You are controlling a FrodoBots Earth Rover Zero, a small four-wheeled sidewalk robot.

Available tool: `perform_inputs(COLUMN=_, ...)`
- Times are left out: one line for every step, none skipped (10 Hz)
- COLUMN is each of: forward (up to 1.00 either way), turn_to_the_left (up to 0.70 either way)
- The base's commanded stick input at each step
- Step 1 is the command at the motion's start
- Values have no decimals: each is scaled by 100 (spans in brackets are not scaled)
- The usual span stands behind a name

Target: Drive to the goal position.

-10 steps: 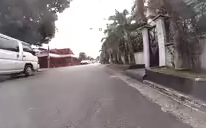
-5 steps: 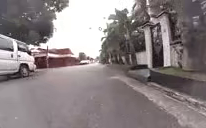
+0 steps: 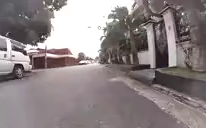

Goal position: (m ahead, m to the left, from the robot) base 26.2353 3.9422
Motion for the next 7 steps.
perform_inputs(forward=70, turn_to_the_left=0)
perform_inputs(forward=70, turn_to_the_left=0)
perform_inputs(forward=70, turn_to_the_left=0)
perform_inputs(forward=70, turn_to_the_left=0)
perform_inputs(forward=70, turn_to_the_left=0)
perform_inputs(forward=70, turn_to_the_left=0)
perform_inputs(forward=70, turn_to_the_left=0)
